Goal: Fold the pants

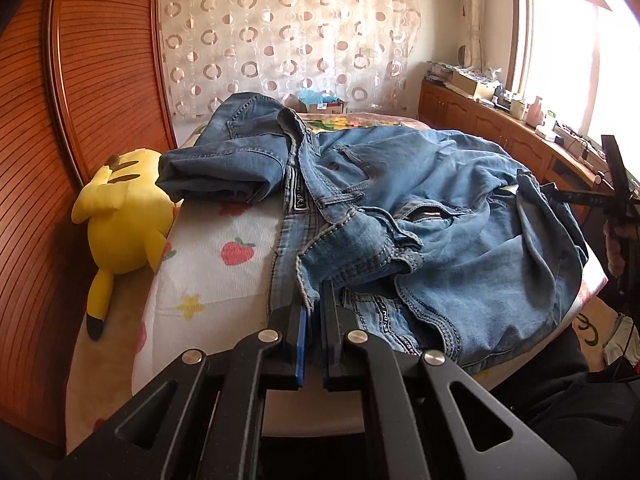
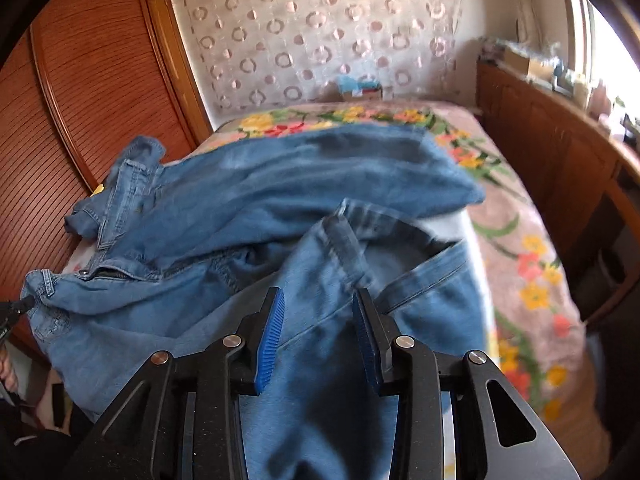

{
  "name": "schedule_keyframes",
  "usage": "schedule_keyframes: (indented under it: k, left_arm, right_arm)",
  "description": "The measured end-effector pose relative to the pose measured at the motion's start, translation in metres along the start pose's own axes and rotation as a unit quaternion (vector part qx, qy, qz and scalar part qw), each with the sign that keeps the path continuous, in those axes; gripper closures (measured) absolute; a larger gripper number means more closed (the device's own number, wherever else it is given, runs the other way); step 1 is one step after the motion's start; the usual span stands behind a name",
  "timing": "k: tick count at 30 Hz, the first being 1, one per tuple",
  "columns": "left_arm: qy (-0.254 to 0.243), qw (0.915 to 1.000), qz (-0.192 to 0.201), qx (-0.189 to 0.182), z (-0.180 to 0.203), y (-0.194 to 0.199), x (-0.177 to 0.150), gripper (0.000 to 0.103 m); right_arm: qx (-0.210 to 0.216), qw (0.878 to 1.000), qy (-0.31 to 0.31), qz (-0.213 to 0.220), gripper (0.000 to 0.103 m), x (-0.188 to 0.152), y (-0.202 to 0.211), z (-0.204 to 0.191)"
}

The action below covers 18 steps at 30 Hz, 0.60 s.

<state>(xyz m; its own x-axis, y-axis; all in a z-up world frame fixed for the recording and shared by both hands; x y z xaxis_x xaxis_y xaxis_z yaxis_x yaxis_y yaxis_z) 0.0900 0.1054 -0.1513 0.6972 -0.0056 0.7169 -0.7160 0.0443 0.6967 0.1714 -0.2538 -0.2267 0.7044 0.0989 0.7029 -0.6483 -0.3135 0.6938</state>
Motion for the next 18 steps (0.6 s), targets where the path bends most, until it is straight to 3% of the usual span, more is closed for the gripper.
schedule_keyframes:
  k: [3,10,13,18]
  left_arm:
    - [0.001,1.0000,-0.003,0.000,-0.001,-0.002,-0.001,0.097]
    - [0.001,1.0000,-0.006,0.000,-0.002,-0.004,-0.002,0.097]
    - [0.000,1.0000,-0.006,0.001,-0.001,-0.004,-0.003,0.097]
    - [0.001,1.0000,-0.008,0.000,-0.002,-0.004,-0.005,0.097]
  right_arm:
    - [-0.012,1.000,-0.016,-0.021,0.066,-0.007,-0.014,0.014]
    - [-0.131,0.989,-0.061,-0.007,0.066,-0.009,0.000,0.089]
    - [-0.100,0.992,-0.071,0.015,0.066,-0.001,0.003,0.083]
    - [-0.046,0.998,-0.034,0.018,0.066,0.006,-0.020,0.045]
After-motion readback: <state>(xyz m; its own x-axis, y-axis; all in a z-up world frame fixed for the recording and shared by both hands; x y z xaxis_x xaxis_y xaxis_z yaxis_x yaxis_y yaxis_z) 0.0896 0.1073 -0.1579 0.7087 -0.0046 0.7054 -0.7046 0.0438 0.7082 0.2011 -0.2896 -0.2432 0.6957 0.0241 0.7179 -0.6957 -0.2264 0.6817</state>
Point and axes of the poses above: each gripper's, at about its wrist camera, not at the fingertips, and y roughly against the way its jaws point, z to its right, x to its top, the point moved 9 cm from there along -y, roughly the way its jaws point, and after that the axes turned 3 degrees about -z, right-handed, at the moved point
